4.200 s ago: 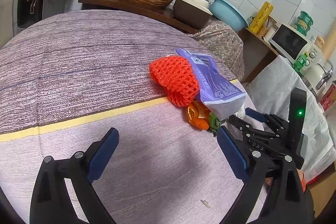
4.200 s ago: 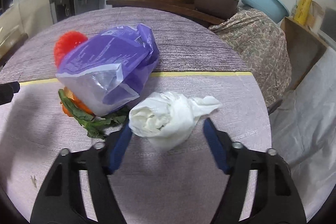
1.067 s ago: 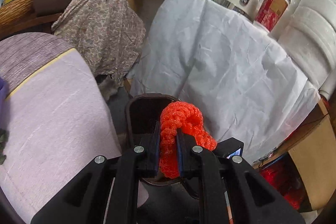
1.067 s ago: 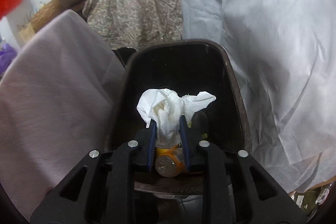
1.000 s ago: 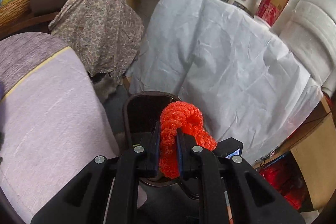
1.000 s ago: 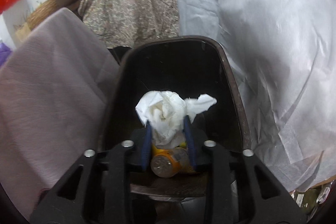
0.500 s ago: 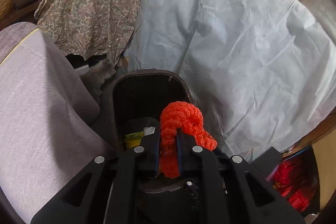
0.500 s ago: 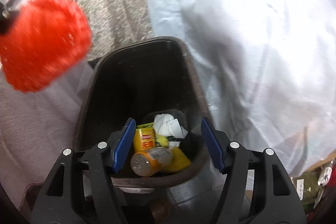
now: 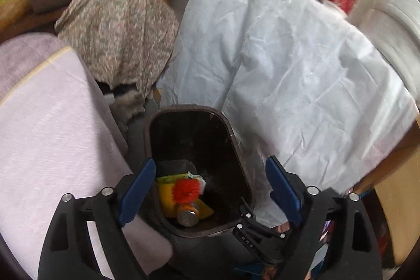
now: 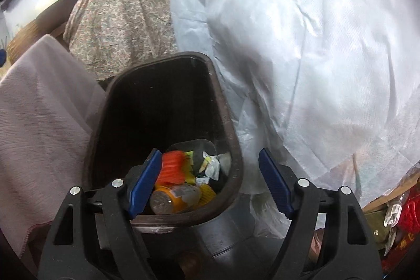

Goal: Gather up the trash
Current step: 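Move both open tools back over the table toward the purple bag, then grasp the purple bag with the right tool and lift it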

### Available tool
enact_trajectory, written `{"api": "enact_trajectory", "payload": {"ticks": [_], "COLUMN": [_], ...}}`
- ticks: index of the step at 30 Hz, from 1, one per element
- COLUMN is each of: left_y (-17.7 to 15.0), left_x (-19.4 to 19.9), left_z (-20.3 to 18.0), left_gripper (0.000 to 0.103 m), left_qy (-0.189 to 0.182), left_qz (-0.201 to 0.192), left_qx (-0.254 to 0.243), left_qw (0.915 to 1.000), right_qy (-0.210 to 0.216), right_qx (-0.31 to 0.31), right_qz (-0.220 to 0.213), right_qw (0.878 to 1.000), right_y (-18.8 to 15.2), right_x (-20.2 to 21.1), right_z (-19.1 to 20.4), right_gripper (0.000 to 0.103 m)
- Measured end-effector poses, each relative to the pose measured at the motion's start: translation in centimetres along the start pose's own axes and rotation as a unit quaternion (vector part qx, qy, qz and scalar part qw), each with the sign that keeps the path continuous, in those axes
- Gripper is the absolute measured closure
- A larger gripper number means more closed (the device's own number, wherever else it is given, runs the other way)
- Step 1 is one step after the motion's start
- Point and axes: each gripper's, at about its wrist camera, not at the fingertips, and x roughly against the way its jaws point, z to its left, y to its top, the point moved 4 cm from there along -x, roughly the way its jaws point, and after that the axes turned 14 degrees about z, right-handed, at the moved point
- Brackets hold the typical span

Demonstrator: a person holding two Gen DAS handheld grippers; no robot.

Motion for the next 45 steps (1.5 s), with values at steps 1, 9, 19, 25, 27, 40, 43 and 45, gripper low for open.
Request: {"api": "enact_trajectory", "payload": {"ticks": [1, 9, 19, 25, 27, 40, 43, 45], "left_y": [-0.4, -2.9, -7.3, -10.2, -11.3, -16.7, -17.6, -17.8], "left_x": [0.6, 6.3, 13.2, 16.3, 17.2, 21.1, 21.5, 21.5], "left_z": [0.0, 2.1, 9.3, 14.7, 16.5, 24.2, 25.0, 25.1], "left_gripper": [0.015, 0.010, 0.008, 0.008, 0.008, 0.008, 0.008, 0.008], "left_qy": [0.005, 0.006, 0.066, 0.111, 0.133, 0.177, 0.169, 0.167], "left_qz": [-0.004, -0.028, -0.085, -0.106, -0.111, -0.122, -0.124, -0.122], "left_qx": [-0.006, -0.009, 0.051, 0.107, 0.122, 0.208, 0.219, 0.219], "left_qw": [1.0000, 0.9996, 0.9929, 0.9823, 0.9773, 0.9542, 0.9530, 0.9535], "right_qy": [-0.001, 0.039, 0.115, 0.151, 0.173, 0.272, 0.292, 0.307], "right_qx": [0.005, 0.050, 0.113, 0.169, 0.185, 0.252, 0.259, 0.255], "right_qz": [-0.004, -0.030, -0.050, -0.050, -0.044, 0.010, 0.031, 0.052], "right_qw": [1.000, 0.998, 0.986, 0.973, 0.966, 0.929, 0.920, 0.915], "right_y": [-0.1, 0.9, 1.9, 1.6, 1.6, 2.3, 3.3, 4.3], "right_x": [0.3, 4.6, 10.1, 12.4, 13.1, 15.7, 15.6, 14.9], "right_z": [0.3, 4.9, 12.3, 17.5, 19.4, 31.3, 34.3, 36.1], "right_gripper": [0.027, 0.027, 0.027, 0.027, 0.027, 0.027, 0.027, 0.027]}}
